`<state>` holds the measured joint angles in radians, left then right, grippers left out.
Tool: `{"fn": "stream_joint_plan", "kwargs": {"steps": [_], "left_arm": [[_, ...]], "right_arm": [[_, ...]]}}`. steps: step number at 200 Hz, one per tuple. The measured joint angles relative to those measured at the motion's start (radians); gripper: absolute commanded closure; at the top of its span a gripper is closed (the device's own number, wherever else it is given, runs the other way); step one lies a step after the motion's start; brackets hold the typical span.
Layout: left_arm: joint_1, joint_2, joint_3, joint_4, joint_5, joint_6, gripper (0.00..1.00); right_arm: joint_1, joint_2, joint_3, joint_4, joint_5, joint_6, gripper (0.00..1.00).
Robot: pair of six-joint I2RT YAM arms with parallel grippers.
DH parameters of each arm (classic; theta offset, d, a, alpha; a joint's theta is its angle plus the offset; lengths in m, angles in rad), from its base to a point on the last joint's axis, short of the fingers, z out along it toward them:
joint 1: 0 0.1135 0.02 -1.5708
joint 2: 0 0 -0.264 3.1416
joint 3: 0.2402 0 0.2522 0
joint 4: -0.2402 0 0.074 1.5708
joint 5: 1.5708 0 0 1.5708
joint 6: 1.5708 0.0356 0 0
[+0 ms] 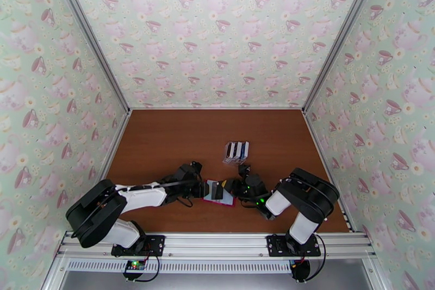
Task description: Put the credit cards into the card holder
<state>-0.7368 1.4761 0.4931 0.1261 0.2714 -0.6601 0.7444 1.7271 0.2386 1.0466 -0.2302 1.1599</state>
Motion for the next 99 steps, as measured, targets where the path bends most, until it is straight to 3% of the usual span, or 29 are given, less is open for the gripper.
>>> {"fn": "stream_joint_plan", "kwargs": {"steps": [63, 99], "left_arm": [[-0.018, 0.0, -0.01, 0.026, -0.004, -0.03, 0.62], [-0.019, 0.0, -0.012, 0.029, -0.004, -0.04, 0.62]], "right_arm": [[0.031, -0.046, 0.024, -0.095, 0.045, -0.016, 1.0], [0.042, -0.114, 0.044, -0.211, 0.064, -0.05, 0.77]]}}
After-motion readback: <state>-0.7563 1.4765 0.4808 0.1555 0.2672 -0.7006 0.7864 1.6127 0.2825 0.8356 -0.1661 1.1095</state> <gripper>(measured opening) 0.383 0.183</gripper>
